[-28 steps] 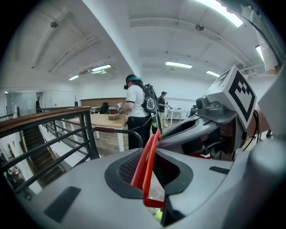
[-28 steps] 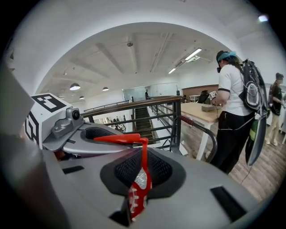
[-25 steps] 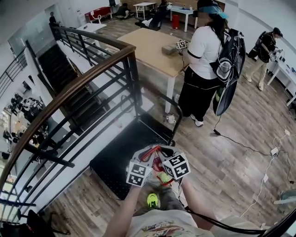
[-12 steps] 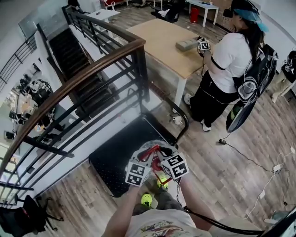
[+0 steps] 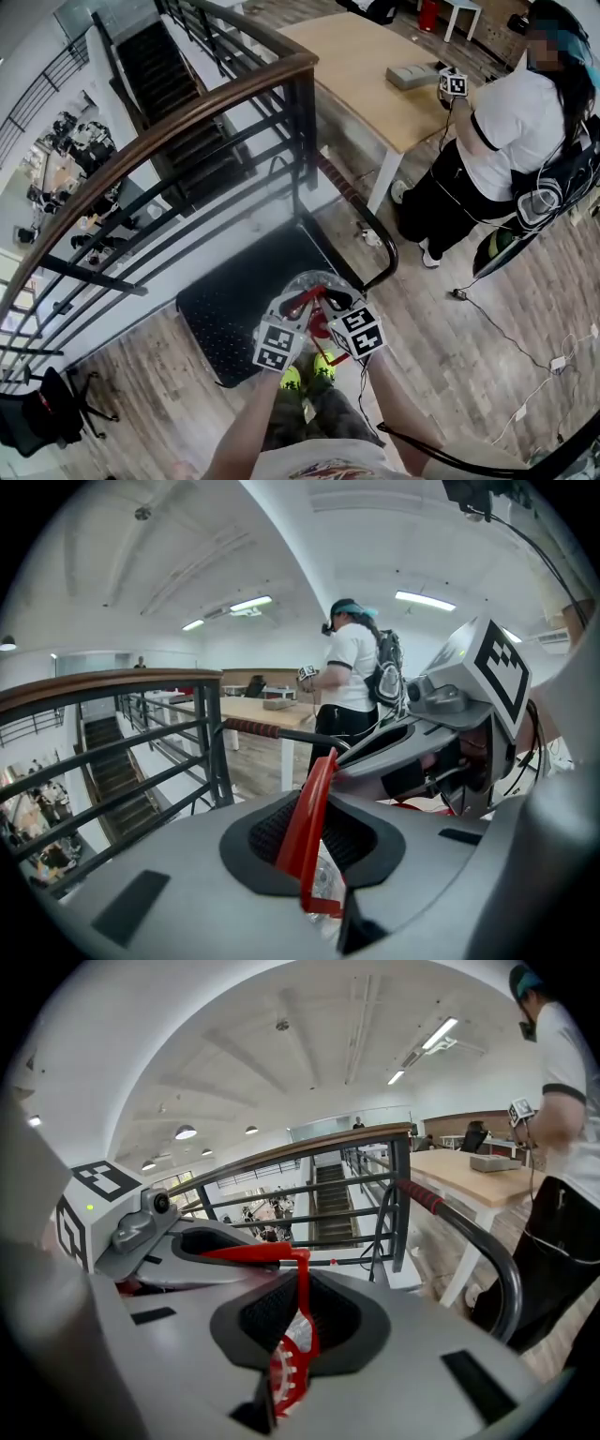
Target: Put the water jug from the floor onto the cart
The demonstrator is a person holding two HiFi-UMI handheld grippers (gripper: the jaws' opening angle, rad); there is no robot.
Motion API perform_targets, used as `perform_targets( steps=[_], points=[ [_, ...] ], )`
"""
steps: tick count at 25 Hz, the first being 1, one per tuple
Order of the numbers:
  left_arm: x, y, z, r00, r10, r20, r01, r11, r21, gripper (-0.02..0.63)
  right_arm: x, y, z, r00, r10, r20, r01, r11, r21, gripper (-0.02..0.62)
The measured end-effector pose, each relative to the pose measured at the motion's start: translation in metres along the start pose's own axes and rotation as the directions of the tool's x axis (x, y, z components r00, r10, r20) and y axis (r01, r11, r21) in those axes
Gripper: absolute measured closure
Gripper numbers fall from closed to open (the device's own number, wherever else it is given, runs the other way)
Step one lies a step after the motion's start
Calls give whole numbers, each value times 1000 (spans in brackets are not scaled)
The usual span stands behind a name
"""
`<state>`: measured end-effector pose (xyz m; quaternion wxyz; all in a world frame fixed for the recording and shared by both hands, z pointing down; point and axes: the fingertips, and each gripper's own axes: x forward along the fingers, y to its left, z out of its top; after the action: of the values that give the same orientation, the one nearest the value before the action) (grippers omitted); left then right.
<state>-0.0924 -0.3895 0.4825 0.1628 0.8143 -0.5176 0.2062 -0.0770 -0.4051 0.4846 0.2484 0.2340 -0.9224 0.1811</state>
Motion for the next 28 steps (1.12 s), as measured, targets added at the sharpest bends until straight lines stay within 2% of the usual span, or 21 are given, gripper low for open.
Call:
perform_targets(
  steps=[6,17,28],
  points=[
    [29,29,-25,1000,-2,3,2,1000,-21,554,44,-17,-13,1000,-2,-28,3,1000,8,554],
    [79,71,-92,999,-34,-12,33,998,-47,554,121,-40,-61,997,-37,-62,40,998,53,554],
    [123,115,-114,999,-45,-15,45,998,-39,554,179,-69,-68,997,-52,-49,57,994,90,554]
  ],
)
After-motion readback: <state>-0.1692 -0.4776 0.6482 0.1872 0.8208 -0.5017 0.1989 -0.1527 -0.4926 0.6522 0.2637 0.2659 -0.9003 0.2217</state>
